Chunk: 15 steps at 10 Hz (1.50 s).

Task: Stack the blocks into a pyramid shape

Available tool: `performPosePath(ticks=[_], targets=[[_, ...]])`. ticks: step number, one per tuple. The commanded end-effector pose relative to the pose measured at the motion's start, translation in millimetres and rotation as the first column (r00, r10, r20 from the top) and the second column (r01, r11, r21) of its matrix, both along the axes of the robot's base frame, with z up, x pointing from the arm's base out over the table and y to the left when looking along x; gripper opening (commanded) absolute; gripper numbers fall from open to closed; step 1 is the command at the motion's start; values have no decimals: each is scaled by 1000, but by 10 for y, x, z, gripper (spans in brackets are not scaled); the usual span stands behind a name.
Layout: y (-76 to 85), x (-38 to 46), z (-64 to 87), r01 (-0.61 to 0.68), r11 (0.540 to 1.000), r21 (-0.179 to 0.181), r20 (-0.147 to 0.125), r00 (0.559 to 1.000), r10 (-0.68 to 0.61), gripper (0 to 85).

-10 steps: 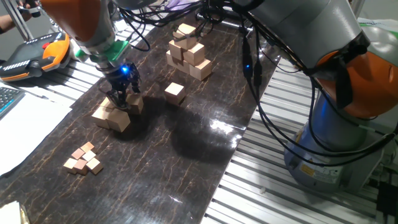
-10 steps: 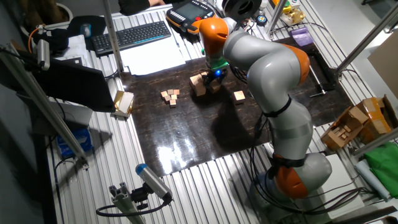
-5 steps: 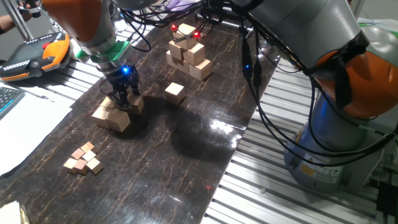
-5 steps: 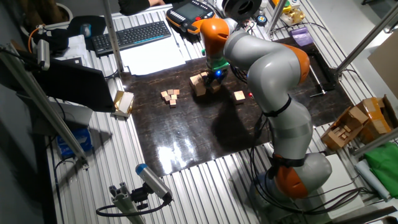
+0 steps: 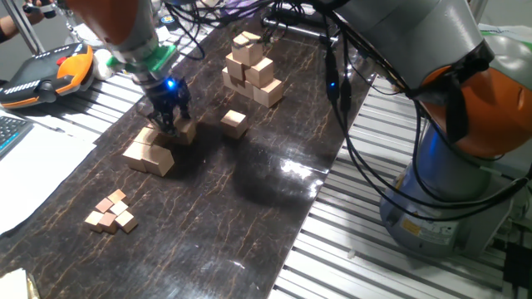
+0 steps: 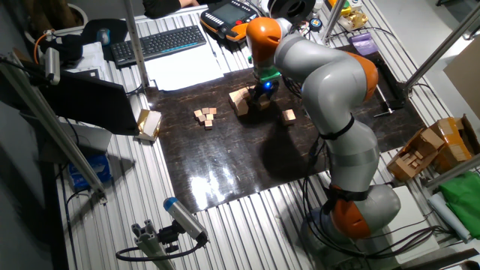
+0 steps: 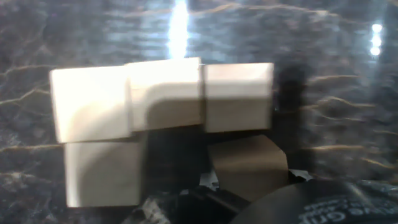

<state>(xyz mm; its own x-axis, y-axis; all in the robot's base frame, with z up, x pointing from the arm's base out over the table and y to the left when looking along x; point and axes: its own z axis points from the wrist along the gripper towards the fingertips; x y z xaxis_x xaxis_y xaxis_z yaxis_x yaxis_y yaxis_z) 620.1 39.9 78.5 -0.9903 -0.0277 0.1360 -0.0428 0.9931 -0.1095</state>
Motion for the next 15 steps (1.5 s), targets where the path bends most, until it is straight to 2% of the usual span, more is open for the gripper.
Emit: performPosePath(ticks=[1, 3, 5, 9, 11, 15], targets=[[-82, -1, 28, 16, 1000, -16, 5, 1000, -16, 557], [-302, -17, 79, 46, 999, -25, 15, 999, -45, 557], [-456, -67, 89, 66, 997, -44, 30, 997, -65, 557], [-687, -249, -9, 118, 991, -67, 59, 992, -114, 557], [-763, -323, -60, 125, 990, -71, 56, 991, -121, 557], [-843, -416, -153, 123, 991, -52, 43, 992, -121, 557]])
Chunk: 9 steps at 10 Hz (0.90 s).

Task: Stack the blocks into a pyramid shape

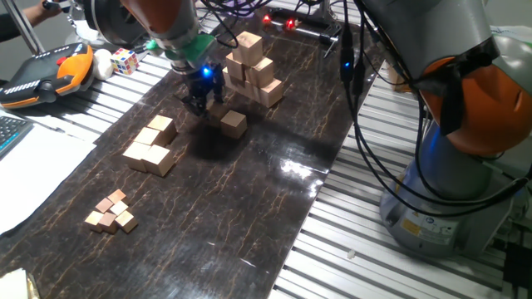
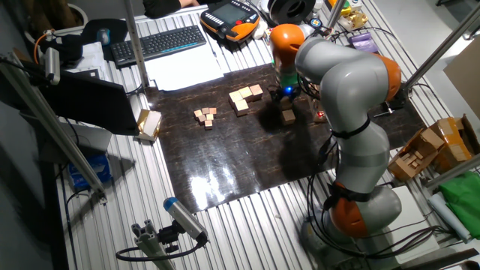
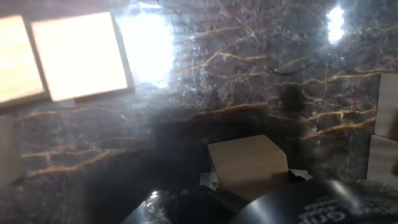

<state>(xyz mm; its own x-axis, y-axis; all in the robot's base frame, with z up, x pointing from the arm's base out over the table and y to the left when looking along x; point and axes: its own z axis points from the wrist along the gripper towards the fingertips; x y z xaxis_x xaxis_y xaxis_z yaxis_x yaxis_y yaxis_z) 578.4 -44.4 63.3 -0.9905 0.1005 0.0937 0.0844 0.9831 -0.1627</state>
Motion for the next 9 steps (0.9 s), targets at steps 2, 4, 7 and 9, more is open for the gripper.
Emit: performPosePath(ticks=[2, 4, 7, 9], targets=[[-15, -31, -20, 3, 1000, 4, -2, 1000, -3, 553], [-10, -39, -41, 9, 1000, 19, -4, 1000, -9, 550], [9, -59, -75, 17, 1000, 25, -4, 1000, -16, 550], [-1, -80, -79, 15, 1000, 27, -5, 1000, -15, 547]])
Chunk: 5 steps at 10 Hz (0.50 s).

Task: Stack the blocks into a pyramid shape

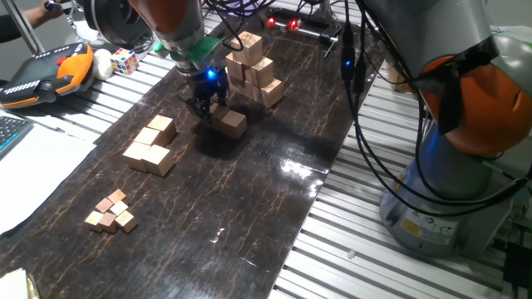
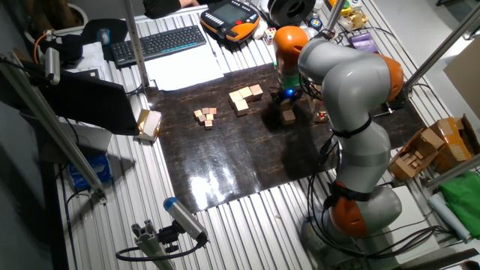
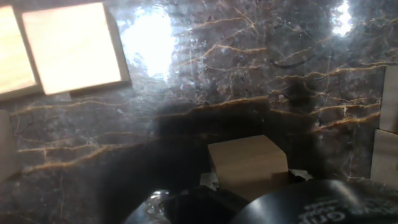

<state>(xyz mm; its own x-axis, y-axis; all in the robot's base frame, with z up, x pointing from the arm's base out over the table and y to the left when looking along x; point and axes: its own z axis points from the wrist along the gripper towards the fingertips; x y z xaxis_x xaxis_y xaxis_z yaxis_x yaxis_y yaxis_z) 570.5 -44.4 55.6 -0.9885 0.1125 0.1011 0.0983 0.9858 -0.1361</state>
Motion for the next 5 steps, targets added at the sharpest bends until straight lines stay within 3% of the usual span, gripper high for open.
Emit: performPosePath(ticks=[1, 5], targets=[[-2, -13, -3, -1, 1000, 4, -2, 1000, 1, 537], [10, -20, -5, 4, 1000, 7, -3, 1000, -4, 533]])
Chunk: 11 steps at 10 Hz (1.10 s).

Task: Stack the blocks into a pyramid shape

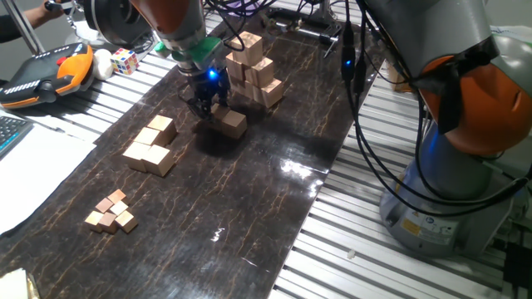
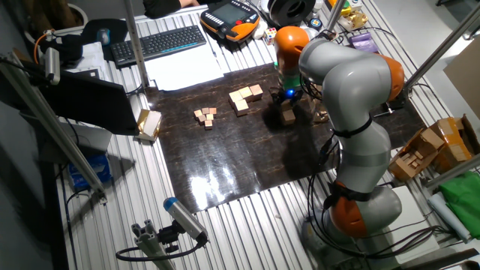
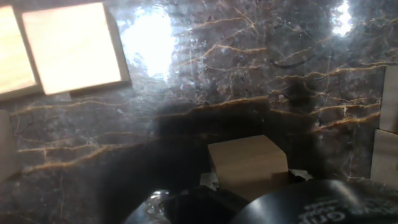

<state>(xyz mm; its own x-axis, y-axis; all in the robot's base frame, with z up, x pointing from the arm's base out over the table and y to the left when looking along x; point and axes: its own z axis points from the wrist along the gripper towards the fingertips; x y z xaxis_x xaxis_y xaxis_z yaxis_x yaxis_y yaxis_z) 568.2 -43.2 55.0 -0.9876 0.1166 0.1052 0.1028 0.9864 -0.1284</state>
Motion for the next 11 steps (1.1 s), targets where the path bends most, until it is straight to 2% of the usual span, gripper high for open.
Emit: performPosePath(ticks=[1, 4, 7, 9, 11], targets=[[2, -3, -3, 2, 1000, 0, 2, 1000, -2, 533], [14, -15, -2, 9, 1000, 1, 3, 1000, -9, 533], [19, -15, -5, 15, 1000, -3, 8, 1000, -15, 653], [18, -14, -3, 9, 1000, -8, 4, 1000, -9, 630], [22, -9, 7, 14, 1000, 3, 3, 1000, -14, 640]])
